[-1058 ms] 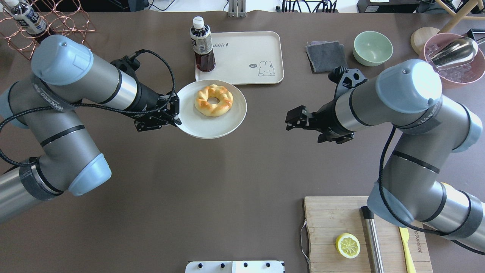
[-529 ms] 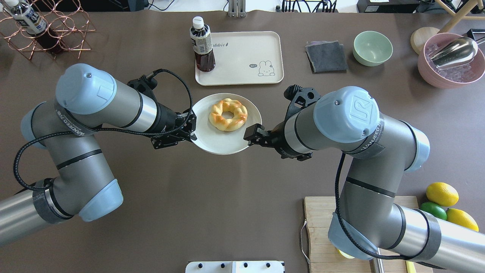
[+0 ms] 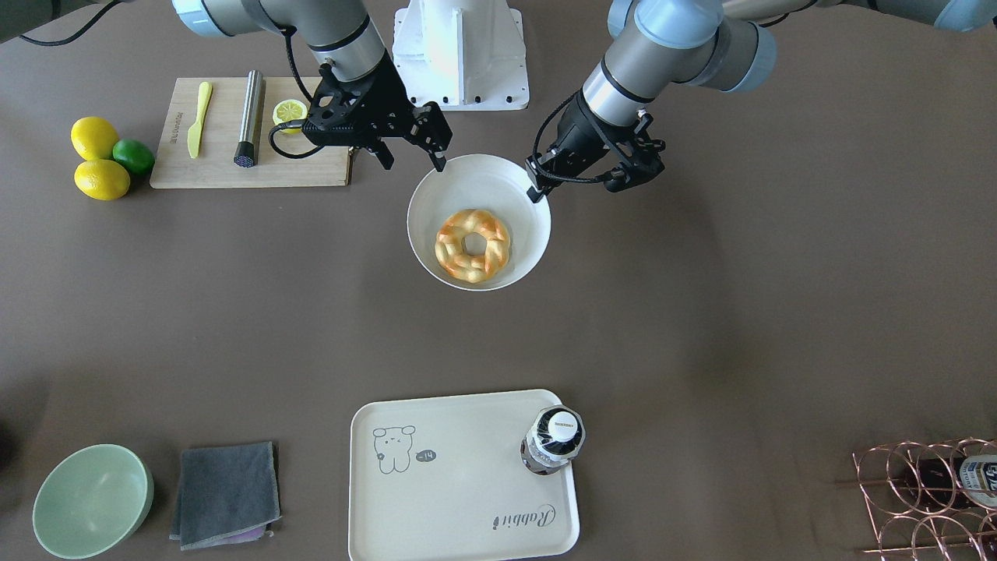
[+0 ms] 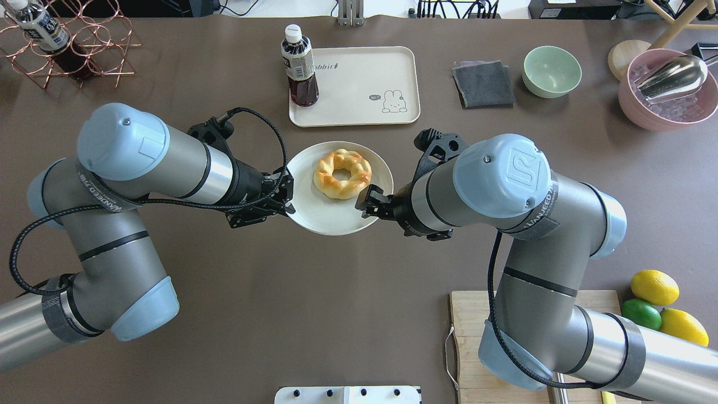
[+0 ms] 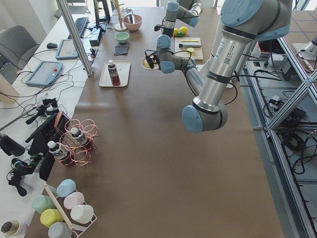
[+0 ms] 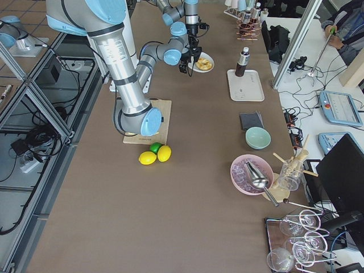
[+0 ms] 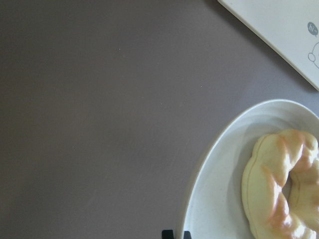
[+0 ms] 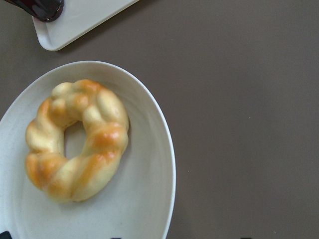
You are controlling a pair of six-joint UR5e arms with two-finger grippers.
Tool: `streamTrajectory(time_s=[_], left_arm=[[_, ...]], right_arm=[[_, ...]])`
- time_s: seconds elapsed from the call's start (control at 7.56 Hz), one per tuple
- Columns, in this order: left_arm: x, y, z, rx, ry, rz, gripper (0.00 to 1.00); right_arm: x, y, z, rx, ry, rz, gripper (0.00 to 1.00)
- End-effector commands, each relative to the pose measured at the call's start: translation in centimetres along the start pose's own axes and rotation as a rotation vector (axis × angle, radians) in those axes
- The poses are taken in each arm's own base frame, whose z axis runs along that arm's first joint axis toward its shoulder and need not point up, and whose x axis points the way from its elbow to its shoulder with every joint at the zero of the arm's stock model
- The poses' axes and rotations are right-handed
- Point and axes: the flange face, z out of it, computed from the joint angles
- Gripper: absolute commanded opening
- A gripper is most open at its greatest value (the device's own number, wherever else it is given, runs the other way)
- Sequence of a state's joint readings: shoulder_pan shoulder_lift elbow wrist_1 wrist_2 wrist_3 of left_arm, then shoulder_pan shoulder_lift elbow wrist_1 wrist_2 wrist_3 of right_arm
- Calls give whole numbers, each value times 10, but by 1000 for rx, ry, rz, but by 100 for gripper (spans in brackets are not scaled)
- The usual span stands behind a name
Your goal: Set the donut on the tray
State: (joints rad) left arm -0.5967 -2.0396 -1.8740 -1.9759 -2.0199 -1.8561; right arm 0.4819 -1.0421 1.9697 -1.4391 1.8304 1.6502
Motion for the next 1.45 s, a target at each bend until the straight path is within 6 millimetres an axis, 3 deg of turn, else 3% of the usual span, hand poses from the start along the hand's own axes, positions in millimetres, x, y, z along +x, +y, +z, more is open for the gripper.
streamTrajectory(time_s=[0.0, 0.13, 0.26, 0.4, 0.53, 0.79, 1.06, 1.32], left_arm=[[-10, 9, -15, -10, 14, 5, 0], [-10, 10, -16, -11, 17, 6, 0], [-9, 10, -16, -13, 19, 9, 0], [-6, 12, -18, -14, 26, 10, 0], [-5, 13, -21, -16, 31, 13, 0], [-1, 15, -20, -17, 36, 16, 0], [1, 14, -18, -18, 36, 18, 95], [-1, 12, -20, -15, 35, 15, 98]], right_arm=[[0, -8, -2, 23, -2, 8, 79], [0, -8, -4, 24, -6, 8, 59], [-1, -8, -4, 23, -7, 7, 31], [-1, -8, -5, 22, -11, 6, 11], [-1, -8, -5, 21, -11, 5, 0], [-2, -7, -9, 15, -19, 3, 0], [-2, -9, -11, 17, -22, 5, 0], [0, -10, -10, 19, -17, 39, 0]])
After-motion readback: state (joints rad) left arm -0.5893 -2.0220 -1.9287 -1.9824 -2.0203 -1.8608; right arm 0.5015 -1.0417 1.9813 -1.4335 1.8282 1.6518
